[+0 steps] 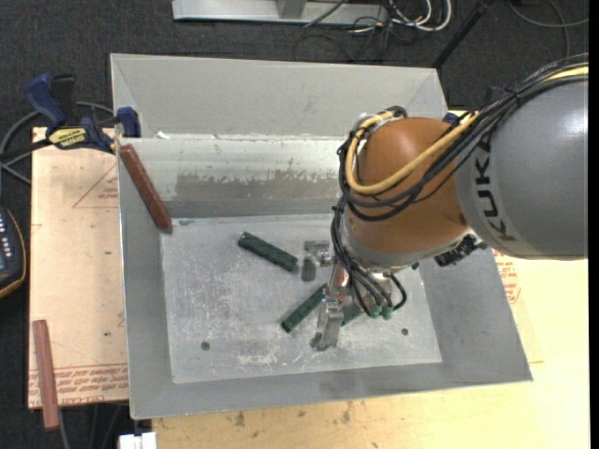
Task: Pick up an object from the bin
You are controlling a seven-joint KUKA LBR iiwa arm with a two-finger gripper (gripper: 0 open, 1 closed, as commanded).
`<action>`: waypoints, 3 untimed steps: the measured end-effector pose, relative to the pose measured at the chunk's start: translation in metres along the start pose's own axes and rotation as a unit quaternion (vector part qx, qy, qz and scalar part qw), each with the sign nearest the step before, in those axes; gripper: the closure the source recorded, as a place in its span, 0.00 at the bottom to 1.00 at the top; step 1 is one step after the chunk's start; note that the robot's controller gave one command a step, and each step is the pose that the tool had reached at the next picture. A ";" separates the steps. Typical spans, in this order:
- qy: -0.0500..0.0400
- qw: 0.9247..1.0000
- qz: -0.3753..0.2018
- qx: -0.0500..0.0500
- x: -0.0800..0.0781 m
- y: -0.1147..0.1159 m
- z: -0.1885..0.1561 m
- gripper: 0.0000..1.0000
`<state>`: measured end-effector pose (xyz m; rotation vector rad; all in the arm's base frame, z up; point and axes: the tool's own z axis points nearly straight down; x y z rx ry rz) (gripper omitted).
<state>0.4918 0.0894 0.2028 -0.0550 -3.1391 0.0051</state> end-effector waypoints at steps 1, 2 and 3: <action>-0.001 1.000 -0.020 -0.002 -0.014 -0.031 0.135 0.00; -0.001 1.000 -0.020 -0.002 -0.014 -0.030 0.131 1.00; -0.007 1.000 -0.014 -0.003 -0.032 -0.011 -0.065 1.00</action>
Offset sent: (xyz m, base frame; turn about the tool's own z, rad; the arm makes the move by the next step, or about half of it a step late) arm 0.0123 -0.0316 -0.1315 -0.0424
